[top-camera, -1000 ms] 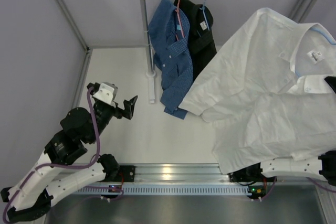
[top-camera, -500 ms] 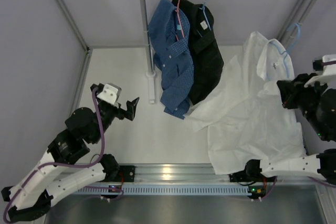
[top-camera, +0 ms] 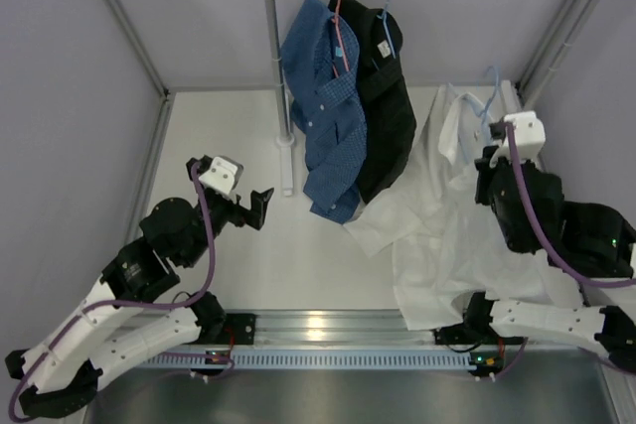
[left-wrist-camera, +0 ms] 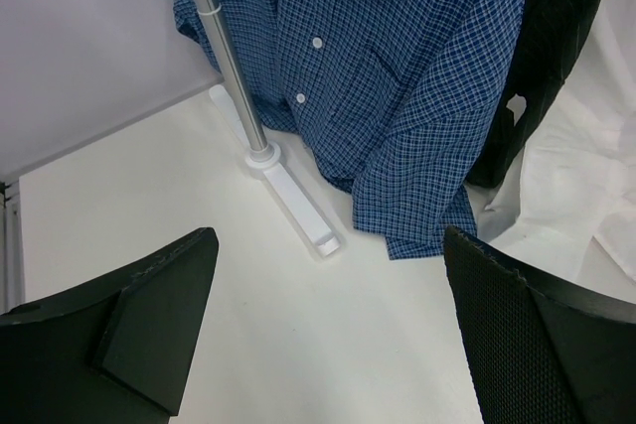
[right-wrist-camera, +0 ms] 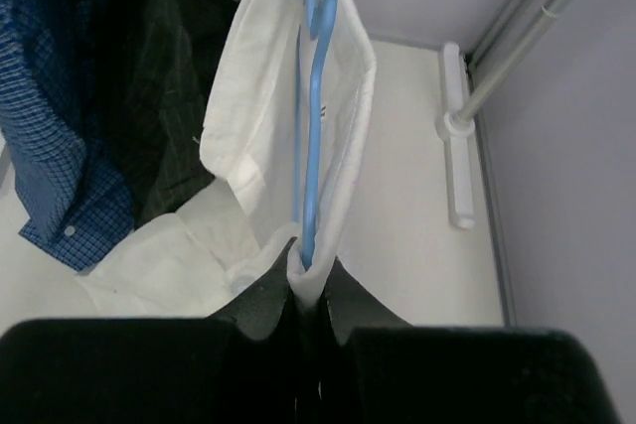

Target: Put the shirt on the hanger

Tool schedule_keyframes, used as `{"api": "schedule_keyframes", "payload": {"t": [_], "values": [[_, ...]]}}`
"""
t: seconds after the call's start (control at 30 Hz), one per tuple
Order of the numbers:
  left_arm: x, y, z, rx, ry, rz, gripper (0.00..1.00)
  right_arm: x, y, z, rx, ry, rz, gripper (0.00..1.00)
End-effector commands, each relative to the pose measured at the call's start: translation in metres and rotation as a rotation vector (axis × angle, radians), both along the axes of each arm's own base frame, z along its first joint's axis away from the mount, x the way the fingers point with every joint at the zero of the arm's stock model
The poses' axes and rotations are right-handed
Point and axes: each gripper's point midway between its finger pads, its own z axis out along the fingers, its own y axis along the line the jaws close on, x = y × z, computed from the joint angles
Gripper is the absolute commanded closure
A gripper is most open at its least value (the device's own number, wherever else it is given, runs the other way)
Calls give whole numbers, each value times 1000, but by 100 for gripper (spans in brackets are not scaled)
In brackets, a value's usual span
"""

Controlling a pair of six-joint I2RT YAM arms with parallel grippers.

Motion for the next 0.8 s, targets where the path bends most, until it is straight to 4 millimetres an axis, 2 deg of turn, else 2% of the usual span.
{"api": "schedule_keyframes", "payload": {"t": [0.0, 0.03, 0.07, 0.1, 0.13, 0.17, 0.2, 0.23, 0.3, 0.33, 0.43, 0.5, 0.53, 0.57, 0.67, 0.77], "values": [[8, -6, 9, -50, -8, -5, 2, 43, 26, 32, 84, -15, 30, 100], [8, -8, 8, -51, -2, -18, 2, 55, 17, 30, 108, -9, -8, 100], [8, -6, 9, -60, 0, -15, 2, 73, -9, 18, 110, -5, -112, 100], [10, -4, 5, -58, 5, -5, 2, 78, -2, 31, 190, -57, -36, 100], [9, -3, 3, -57, 5, -5, 2, 83, -8, 31, 208, -61, -38, 100], [9, 0, 3, -55, -4, 0, 2, 90, -31, 35, 212, -76, -104, 100], [10, 2, 1, -51, -3, 9, 2, 98, -28, 37, 201, -76, -59, 100], [10, 3, 2, -52, -6, 14, 2, 105, -42, 41, 187, -92, -86, 100], [11, 5, 3, -53, -11, 19, 2, 115, -46, 52, 144, -130, -47, 100], [12, 5, 2, -48, -9, 16, 2, 121, -48, 66, 143, -181, -25, 100], [13, 6, -1, -45, -7, 12, 2, 141, -64, 90, 136, -211, -26, 100], [15, 9, 0, -42, -12, 26, 2, 157, -57, 109, 153, -229, 30, 100], [16, 11, -1, -40, -13, 34, 2, 162, -72, 115, 156, -240, -1, 100], [17, 15, -1, -35, -17, 47, 2, 170, -69, 126, 159, -254, 41, 100], [18, 25, 0, -38, -32, 76, 2, 182, -70, 140, 133, -274, 65, 100], [16, 31, 3, -50, -52, 78, 2, 195, -66, 146, 141, -287, 89, 100]]}}
